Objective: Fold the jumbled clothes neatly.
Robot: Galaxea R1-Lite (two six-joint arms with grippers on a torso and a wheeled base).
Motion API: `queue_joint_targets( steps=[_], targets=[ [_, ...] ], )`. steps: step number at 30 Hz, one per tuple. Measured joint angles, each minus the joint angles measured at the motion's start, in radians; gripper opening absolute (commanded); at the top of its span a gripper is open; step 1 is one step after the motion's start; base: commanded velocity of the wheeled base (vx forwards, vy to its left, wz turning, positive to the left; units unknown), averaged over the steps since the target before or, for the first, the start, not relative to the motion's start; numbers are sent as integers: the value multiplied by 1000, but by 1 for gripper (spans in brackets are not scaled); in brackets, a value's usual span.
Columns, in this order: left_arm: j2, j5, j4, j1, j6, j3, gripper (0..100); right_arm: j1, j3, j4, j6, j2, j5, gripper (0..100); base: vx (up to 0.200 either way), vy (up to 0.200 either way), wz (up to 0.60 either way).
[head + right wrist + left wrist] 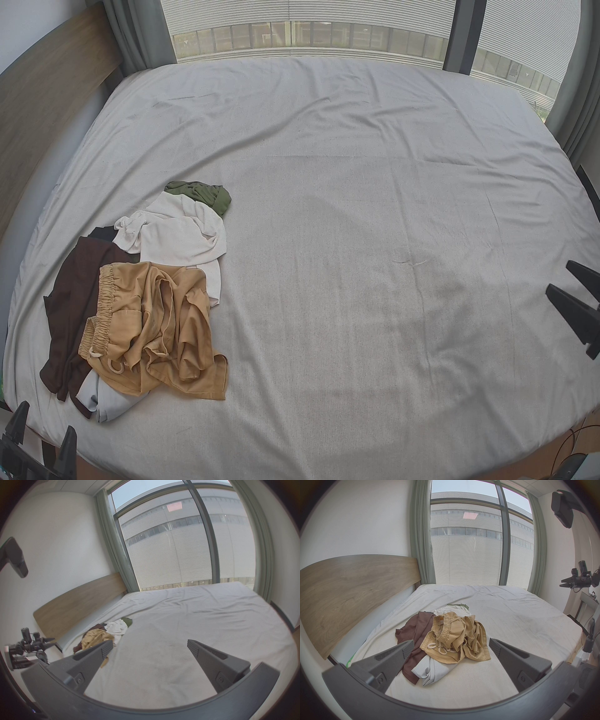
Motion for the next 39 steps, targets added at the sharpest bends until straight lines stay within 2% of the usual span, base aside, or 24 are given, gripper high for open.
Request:
queue_joint_targets(
  steps=[8,17,26,39],
  targets=[
    [0,0,0,1,0,0,100,106,-21,-232,85,238,29,100,0,0,0],
    [0,0,0,0,1,0,100,205,-67,-382,191,519,61,100,0,0,0],
    [0,0,0,-1,1,0,100,303,-177,-474,207,777,61,100,0,0,0],
    [0,0,0,-1,1,0,100,390,-293,-593,207,1070,57,100,0,0,0]
  ],
)
